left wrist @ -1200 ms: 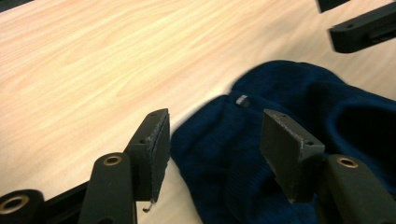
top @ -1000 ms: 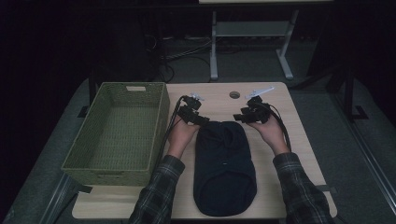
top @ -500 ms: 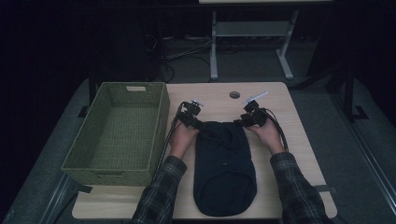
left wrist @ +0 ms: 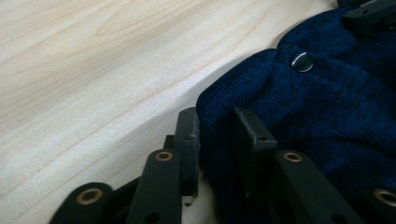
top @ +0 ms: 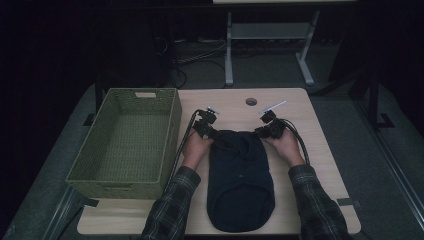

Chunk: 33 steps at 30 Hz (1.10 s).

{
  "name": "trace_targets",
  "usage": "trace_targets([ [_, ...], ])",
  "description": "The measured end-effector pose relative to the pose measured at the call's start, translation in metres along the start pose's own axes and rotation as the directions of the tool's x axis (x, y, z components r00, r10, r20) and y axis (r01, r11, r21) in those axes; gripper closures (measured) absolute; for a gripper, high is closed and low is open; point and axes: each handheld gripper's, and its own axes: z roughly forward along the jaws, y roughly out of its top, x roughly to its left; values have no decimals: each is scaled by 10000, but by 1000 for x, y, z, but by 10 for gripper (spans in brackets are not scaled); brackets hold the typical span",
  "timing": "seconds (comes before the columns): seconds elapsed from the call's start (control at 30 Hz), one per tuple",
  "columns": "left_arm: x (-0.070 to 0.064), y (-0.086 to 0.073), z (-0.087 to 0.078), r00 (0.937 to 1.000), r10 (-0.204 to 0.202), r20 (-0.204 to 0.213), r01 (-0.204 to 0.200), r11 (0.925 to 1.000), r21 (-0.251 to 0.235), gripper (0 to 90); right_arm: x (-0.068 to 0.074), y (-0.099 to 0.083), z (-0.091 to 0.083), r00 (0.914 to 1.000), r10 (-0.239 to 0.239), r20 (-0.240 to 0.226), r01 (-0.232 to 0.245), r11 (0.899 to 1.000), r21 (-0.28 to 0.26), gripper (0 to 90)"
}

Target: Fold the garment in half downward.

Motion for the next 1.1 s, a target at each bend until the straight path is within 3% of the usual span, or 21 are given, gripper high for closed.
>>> trace_targets([
  [0.17,-2,0,0,9999,84,-74,-83,9999,57,781,7,2,0,9995,-280,122,278,9994,186,827],
  [0.23,-3,0,-1,9998,109,-140,-109,9999,8,795,13,4,1,9974,-561,463,547,9980,305,861],
  [0.57,1,0,-12,9999,-141,63,143,9995,-291,803,17,9,-5,9912,-788,1064,777,9969,147,868],
  [0.73,-1,4,-29,9998,-168,-56,162,9953,-954,803,20,19,-18,9871,-941,1294,985,9947,-278,868],
  [0.83,-2,6,-33,9999,-102,-111,89,9940,-1086,802,21,22,-24,9873,-913,1300,968,9946,-363,868],
  [1.1,-8,15,-54,9979,144,-630,-257,9828,-1830,801,27,36,-46,9815,-1143,1535,1297,9870,-945,868],
])
